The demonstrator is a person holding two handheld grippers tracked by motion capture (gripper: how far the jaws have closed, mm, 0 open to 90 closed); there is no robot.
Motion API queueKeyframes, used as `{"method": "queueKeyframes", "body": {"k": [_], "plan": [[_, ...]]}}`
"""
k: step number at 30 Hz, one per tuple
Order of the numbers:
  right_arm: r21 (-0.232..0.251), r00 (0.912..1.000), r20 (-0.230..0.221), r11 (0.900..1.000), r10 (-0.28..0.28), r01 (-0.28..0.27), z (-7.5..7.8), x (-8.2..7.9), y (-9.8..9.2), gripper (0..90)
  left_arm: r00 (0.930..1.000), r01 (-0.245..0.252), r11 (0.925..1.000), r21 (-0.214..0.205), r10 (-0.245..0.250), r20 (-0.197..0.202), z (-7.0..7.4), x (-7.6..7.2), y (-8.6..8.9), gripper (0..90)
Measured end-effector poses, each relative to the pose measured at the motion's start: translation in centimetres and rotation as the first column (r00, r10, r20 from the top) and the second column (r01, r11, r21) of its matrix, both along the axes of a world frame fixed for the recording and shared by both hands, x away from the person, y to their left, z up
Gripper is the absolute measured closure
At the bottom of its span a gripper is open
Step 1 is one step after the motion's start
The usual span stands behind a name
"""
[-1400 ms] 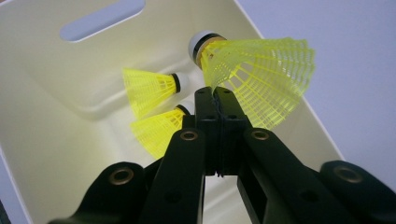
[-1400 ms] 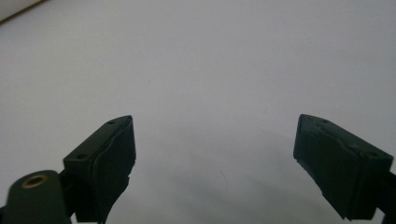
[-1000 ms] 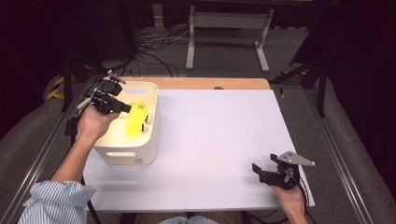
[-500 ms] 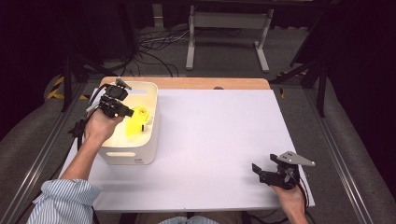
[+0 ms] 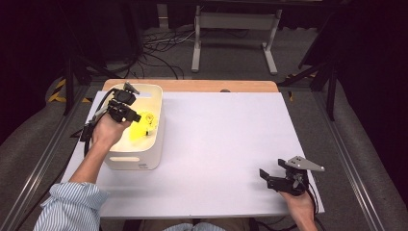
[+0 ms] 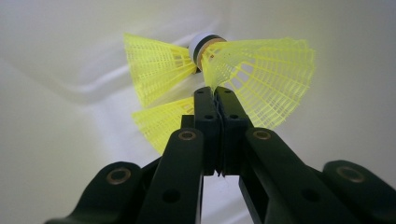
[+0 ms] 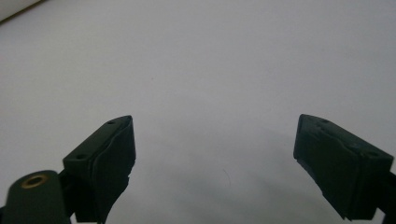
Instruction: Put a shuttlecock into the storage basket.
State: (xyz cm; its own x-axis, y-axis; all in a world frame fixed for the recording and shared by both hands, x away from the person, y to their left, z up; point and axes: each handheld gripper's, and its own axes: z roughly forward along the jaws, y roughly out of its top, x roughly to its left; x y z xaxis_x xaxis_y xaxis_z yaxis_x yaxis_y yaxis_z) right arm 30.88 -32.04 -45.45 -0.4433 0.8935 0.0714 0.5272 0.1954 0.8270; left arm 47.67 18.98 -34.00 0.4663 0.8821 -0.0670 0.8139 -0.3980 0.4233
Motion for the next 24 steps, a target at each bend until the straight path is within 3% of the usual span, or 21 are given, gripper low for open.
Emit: {"method": "queueKeyframes", "body": {"k": [4, 14, 24], "plan": [[-0.001, 1.0000, 0.000, 1.0000, 0.002, -0.002, -0.01, 0.01, 0.02, 13.3, 1.0000, 0.000, 1.0000, -0.002, 0.000, -0.001, -0.04, 0.04, -0.01, 87.2], [-0.008, 0.9999, -0.004, 0.9999, 0.010, -0.010, -0.07, 0.07, 0.13, 13.3, 0.9999, -0.012, 0.9992, -0.037, 0.012, 0.004, 0.51, -0.43, 0.27, 59.5], [-0.007, 0.9999, -0.004, 0.9999, 0.010, -0.010, -0.06, 0.07, 0.13, 13.3, 0.9998, -0.008, 0.9991, -0.042, 0.008, 0.020, 0.90, -0.83, 0.35, 47.5]]}}
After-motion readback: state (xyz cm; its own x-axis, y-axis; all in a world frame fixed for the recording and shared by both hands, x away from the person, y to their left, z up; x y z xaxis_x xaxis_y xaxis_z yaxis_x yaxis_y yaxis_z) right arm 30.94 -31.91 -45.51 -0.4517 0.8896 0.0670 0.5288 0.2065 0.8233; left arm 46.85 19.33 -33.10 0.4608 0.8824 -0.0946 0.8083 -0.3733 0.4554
